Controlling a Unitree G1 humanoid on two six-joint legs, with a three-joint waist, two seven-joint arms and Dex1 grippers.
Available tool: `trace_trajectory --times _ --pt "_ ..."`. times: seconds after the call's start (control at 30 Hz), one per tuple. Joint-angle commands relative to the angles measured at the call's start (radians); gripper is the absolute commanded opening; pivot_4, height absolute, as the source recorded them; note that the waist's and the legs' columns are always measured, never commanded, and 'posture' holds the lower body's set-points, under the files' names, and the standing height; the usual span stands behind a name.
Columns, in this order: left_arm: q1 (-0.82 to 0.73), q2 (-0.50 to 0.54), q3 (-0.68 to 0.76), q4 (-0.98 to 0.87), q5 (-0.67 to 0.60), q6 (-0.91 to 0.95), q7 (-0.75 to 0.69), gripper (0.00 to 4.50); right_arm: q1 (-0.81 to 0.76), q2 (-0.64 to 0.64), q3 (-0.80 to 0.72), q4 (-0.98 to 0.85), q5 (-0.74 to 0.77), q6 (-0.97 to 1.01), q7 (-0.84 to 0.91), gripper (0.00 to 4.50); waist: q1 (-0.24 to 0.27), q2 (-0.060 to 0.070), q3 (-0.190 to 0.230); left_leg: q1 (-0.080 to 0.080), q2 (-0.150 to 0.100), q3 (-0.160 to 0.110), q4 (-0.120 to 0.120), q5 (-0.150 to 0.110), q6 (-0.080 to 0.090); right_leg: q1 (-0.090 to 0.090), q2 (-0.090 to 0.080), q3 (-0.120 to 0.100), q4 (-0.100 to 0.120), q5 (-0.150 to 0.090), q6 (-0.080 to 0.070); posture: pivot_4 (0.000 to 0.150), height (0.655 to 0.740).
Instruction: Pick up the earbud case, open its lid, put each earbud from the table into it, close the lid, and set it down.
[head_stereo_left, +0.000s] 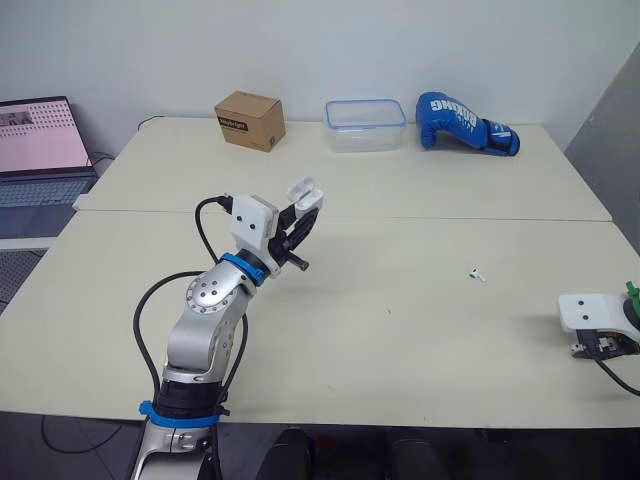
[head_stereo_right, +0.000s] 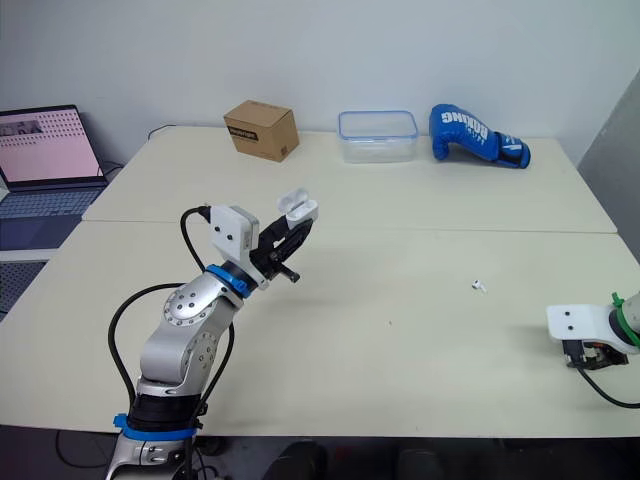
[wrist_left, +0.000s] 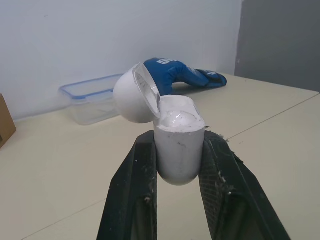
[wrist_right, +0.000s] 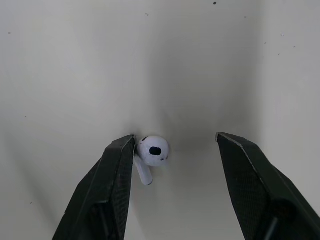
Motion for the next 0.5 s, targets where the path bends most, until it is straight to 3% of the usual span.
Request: trace_trajectory --times 0.03,0.4,0.5 --pt "-0.001 0.004 0.001 -0.050 -0.005 -0.009 0.006 0.74 0.026 0.009 0.029 0.033 -0.036 -0.002 0.037 2.72 0.001 0.000 0.000 0.000 0.000 0.000 0.000 0.000 0.000 0.000 0.000 0.000 0.000 0.000 0.000 0.150 0.7400" --pt "-0.013 -0.001 0.000 -0.039 -0.004 -0.013 0.009 0.74 0.053 0.023 -0.005 0.009 -0.025 0.036 0.035 2.72 0.002 0.000 0.000 0.000 0.000 0.000 0.000 0.000 0.000 0.001 0.000 0.000 0.000 0.000 0.000 0.150 0.7400" --pt "-0.014 0.001 0.000 -0.037 -0.005 -0.013 0.005 0.74 0.054 0.026 -0.007 0.002 -0.034 0.031 0.034 2.15 0.001 -0.004 -0.002 0.000 0.000 -0.001 0.000 0.000 0.000 0.001 0.000 0.000 0.000 0.000 0.000 0.150 0.7400"
